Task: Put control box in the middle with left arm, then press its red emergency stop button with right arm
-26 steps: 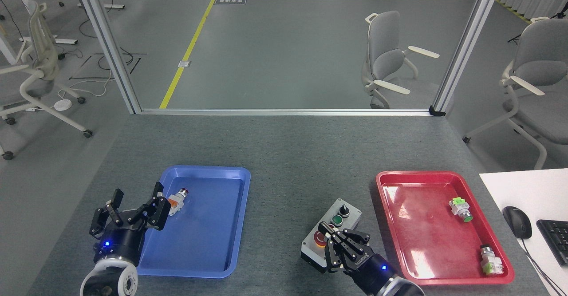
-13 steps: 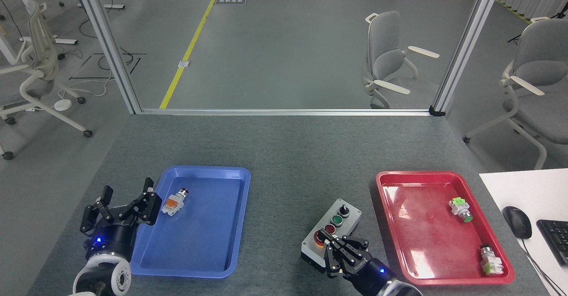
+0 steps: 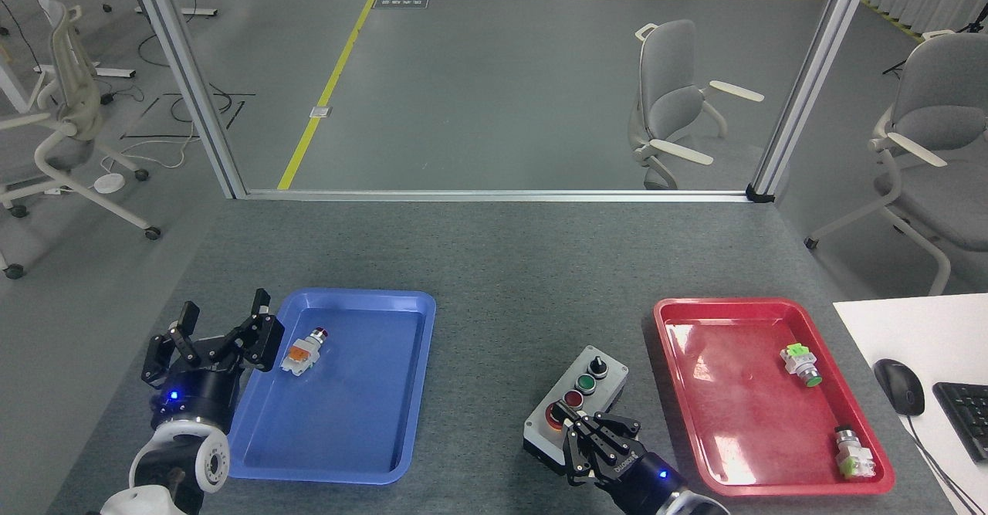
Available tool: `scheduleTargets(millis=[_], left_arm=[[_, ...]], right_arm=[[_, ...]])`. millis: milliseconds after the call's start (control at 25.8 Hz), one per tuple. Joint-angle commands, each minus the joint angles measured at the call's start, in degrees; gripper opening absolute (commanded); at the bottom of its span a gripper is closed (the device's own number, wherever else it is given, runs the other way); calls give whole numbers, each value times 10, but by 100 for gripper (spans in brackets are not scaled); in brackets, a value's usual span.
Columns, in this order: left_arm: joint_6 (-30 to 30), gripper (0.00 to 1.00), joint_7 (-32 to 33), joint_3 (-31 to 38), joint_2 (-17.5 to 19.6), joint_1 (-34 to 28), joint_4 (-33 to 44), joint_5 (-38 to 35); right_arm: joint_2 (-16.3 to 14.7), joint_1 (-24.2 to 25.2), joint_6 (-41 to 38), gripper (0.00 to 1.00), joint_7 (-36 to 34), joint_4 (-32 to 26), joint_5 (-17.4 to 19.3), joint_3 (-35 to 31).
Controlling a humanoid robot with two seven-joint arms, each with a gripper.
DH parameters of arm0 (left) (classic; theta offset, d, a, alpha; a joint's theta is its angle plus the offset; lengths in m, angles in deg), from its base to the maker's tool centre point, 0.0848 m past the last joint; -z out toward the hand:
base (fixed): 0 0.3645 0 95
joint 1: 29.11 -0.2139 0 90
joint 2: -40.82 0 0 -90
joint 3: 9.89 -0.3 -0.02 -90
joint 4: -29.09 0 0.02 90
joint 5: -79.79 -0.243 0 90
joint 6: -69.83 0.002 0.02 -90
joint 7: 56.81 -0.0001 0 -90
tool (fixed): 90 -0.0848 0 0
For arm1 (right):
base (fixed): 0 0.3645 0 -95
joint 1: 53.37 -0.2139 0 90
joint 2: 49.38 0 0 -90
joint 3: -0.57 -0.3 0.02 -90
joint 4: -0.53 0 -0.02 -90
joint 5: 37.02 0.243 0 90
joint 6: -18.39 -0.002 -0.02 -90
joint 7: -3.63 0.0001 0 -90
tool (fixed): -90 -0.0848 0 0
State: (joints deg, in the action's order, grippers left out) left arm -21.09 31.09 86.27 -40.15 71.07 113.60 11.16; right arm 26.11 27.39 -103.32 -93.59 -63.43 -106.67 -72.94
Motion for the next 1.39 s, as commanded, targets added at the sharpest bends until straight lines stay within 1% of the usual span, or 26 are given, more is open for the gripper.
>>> scheduleTargets(millis=[0,155,193,232,310,348,387,464,542,696,851,967,1006,1045,1122,1238,1354], left_arm=[[0,99,0,0,1,2,0,0],[0,99,0,0,2,1,0,0],[0,99,0,0,1,1,0,0],[0,99,1,0,1,1,0,0],[0,99,1,0,1,1,0,0],[0,99,0,0,1,1,0,0],[0,99,0,-1,1,-1,0,0],[0,99,0,-1,0,-4,0,0],[0,99,0,-1,0,-5,0,-1],[0,99,0,-2,-2,-20,0,-2],[0,99,-3,-19,-6,-46,-3,-1],[0,99,-8,-31,-6,-54,-14,-1],[0,99,-8,-37,-6,-55,-15,-1],[0,99,-8,-43,-7,-55,-19,-1],[0,99,-9,-51,-7,-55,-25,-1],[1,99,-9,-58,-7,-57,-35,-1],[1,99,-18,-58,-16,-64,-41,1]], right_arm=[[0,0,0,0,50,2,0,1],[-1,-2,-3,0,42,-5,10,-8],[0,-2,-4,0,40,-10,21,-8],[1,-8,-3,0,30,-13,39,-9],[-3,-34,2,0,4,-19,83,-11],[-4,-42,5,0,-4,-19,100,-19],[-6,-48,11,0,-5,-18,109,-37],[-6,-56,24,0,-7,-19,113,-68],[-5,-61,60,0,-8,-19,113,-83],[-9,-84,177,0,-8,-18,109,-83],[-14,-92,251,0,-8,-18,108,-84],[-17,-92,312,18,-7,-17,105,-82],[-18,-92,324,28,-7,-17,105,-82],[-18,-92,330,45,-7,-17,106,-82],[-17,-92,335,100,-8,-18,113,-84],[-18,-92,328,99,-8,-18,112,-82],[-23,-91,327,99,-8,-18,109,-82]])
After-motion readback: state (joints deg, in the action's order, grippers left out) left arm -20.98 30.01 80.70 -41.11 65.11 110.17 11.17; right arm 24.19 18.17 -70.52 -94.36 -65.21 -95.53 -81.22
